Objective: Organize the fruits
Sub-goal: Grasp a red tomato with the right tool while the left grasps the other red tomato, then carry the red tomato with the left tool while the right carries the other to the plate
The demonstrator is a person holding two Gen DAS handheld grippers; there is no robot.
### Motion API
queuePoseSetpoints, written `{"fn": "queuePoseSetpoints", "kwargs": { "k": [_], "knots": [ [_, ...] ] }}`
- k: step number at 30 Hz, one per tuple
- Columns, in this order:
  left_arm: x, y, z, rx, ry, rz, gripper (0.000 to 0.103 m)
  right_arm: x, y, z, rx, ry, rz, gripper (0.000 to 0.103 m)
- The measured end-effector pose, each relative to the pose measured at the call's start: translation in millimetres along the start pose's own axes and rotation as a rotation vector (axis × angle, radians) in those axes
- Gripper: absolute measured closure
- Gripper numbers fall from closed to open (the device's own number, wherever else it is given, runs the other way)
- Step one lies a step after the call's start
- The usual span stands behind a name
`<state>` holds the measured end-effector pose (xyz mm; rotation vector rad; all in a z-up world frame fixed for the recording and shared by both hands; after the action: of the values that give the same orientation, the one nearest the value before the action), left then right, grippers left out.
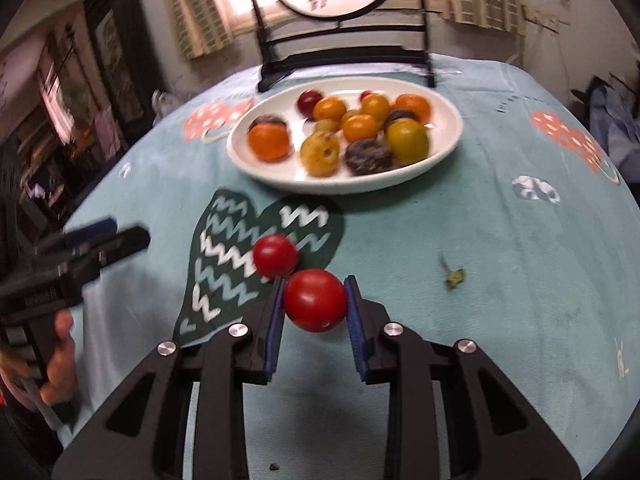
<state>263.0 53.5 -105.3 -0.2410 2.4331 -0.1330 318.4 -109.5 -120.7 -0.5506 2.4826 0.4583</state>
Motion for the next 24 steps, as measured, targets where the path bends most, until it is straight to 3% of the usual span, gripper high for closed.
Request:
{"fn": "queuePoseSetpoints", "kwargs": {
  "k": [3,6,13,16,20,24],
  "knots": [
    [3.1,-21.4,4.3,0.052,0.017,0.064,0.006,-4.9,-14.4,-9.1,-0.009,-0.030,0.070,0.074],
    [3.7,-45.4,13.9,0.054,0.038,0.132,0.010,-7.9,-24.3,-15.3,-0.003,-0.053,0.110,0.074],
    [0.3,-98.2,44.6,0.109,0.111,0.223,0.031,-7.1,-33.2,-15.4,-0.022,-0.042,0.153,0.074],
    [-1.9,-110.5,54.3,0.105,0.122,0.241,0.037,-6.8,-31.7,-19.1,-0.022,-0.055,0.145,0.074],
    [0.6,-118.4,67.8,0.107,0.157,0.253,0.054,-6.8,-29.9,-21.6,-0.031,-0.060,0.140,0.074],
    [1.1,-116.7,73.8,0.081,0.160,0.255,0.057,-6.9,-27.9,-22.7,-0.034,-0.062,0.134,0.074]
  ]
}}
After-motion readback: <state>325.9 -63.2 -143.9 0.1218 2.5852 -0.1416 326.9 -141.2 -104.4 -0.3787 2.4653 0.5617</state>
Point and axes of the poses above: each gripper's, at about its wrist camera, not at the fingertips, and z roughly the way its jaws point, y to its left, x to its underside, the point moved 10 cm from there along z, roughly the way its jaws point, and after that the axes turned 6 degrees about y, right-handed, at the moved point
